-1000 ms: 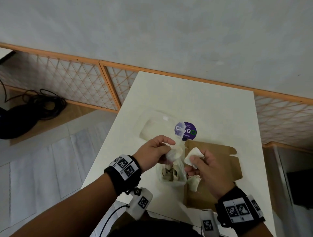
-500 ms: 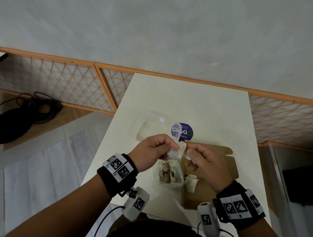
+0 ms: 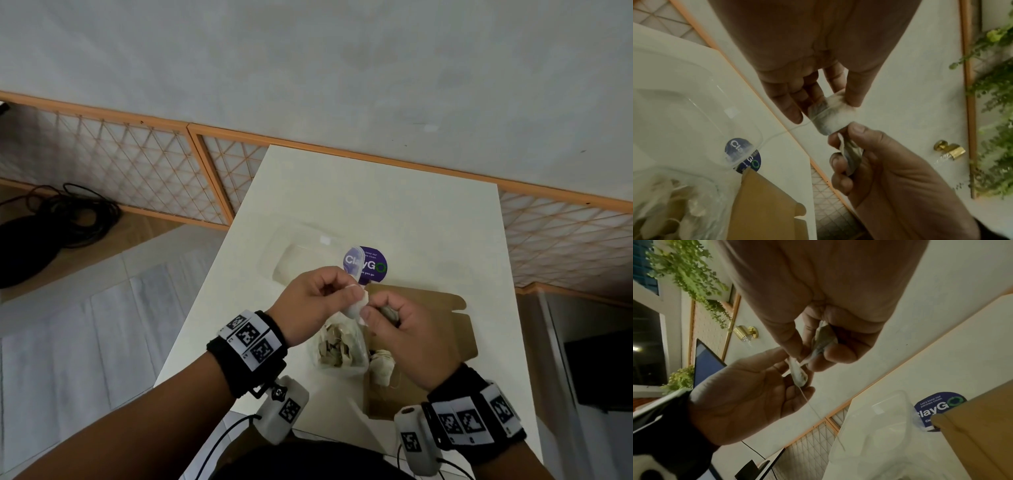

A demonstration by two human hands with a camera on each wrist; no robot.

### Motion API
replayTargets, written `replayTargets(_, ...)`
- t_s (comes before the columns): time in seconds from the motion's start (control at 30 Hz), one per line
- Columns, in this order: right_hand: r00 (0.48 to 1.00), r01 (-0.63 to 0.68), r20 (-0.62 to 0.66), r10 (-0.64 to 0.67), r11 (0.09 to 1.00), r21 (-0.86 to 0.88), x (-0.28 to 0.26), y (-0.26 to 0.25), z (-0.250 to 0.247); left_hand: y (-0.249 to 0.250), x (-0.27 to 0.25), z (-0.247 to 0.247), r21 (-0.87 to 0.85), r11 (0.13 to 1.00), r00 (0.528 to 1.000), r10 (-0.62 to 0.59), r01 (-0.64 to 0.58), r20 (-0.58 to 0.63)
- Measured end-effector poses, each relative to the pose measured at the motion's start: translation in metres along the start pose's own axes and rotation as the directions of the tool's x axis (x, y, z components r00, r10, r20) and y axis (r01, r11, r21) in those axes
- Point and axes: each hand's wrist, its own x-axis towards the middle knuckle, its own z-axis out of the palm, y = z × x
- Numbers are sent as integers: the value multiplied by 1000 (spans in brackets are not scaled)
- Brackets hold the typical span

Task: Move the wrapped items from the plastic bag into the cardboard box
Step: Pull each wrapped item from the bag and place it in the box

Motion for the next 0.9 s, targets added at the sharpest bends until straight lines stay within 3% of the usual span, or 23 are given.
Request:
replayTargets(0.27,992,-48,-105,77,966,253,-4,-7,-5,-3,4,-13,45,998,971,-34,45,-235)
replayTargets(0.4,987,-51,-129,99,943,328,0,-7,-6,-5,3,-9,138,989,978,-16,45,-207)
replayTargets(0.57,989,29,-146,9,966,255,1,-6,-5,-1,6,2,236,971,988,-1,39,-157)
replayTargets(0.77,968,50,-245,58,910,411,6,-3,-2,10,11,14,7,990,982,-139,141,-128)
replayTargets(0.9,941,58,-327,91,906,419,9,0,0,16,11,20,-149,968,975,-214,203,-60)
